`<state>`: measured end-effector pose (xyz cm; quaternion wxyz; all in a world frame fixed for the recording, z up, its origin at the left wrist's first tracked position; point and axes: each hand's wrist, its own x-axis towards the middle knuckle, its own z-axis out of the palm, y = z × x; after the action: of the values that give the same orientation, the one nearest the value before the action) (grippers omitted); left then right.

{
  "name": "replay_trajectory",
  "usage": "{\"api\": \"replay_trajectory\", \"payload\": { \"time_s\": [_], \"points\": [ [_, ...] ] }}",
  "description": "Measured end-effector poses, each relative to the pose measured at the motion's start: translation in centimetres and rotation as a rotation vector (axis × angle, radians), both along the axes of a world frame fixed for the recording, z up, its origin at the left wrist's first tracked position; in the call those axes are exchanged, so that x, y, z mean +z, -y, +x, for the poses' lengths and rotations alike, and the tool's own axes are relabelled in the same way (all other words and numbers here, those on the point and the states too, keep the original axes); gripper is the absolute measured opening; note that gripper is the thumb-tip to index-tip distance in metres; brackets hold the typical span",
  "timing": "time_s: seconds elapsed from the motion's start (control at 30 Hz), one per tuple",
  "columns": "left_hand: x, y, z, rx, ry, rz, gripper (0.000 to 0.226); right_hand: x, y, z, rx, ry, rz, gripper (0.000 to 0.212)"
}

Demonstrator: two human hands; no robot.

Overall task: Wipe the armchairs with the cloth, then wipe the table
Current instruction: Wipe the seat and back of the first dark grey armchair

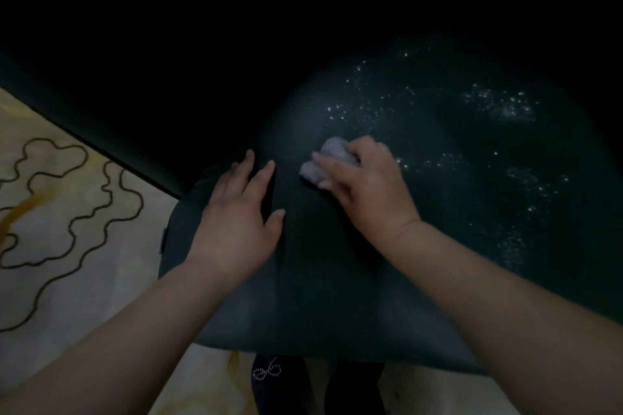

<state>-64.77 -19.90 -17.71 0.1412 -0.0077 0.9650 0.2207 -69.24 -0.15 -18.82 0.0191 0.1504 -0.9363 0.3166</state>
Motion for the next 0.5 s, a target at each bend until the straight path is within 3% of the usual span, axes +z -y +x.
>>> {"api": "replay_trajectory", "payload": {
  "time_s": [0.07, 0.13, 0.23, 0.33, 0.4, 0.5],
  "points": [
    [-0.1, 0.2, -0.1, -0.006, -0.005, 0.007, 0.071, 0.0, -1.3, -2.3, -0.283, 0.093, -0.213, 0.021],
    [-0.1, 0.2, -0.2, -0.001, -0.005, 0.018, 0.07, 0.2, -1.3, -2.9, -0.406, 0.094, -0.209, 0.023],
    [-0.1, 0.0, -0.6, 0.009, 0.001, 0.028, 0.07, 0.5, 1.8, -1.2, -0.145, 0.031, -0.061, 0.036],
    [-0.1, -0.3, -1.2, 0.025, 0.002, 0.048, 0.069, 0.7, 2.0, -1.2, 0.081, 0.003, 0.068, 0.03],
    [0.0, -0.3, -1.6, 0.02, -0.001, 0.057, 0.069, 0.6, 0.8, -2.7, 0.035, -0.006, 0.072, 0.032],
    [0.0, -0.1, -2.1, 0.019, -0.005, 0.062, 0.069, 0.4, 0.3, -3.6, -0.051, 0.02, 0.131, 0.051]
  ]
}}
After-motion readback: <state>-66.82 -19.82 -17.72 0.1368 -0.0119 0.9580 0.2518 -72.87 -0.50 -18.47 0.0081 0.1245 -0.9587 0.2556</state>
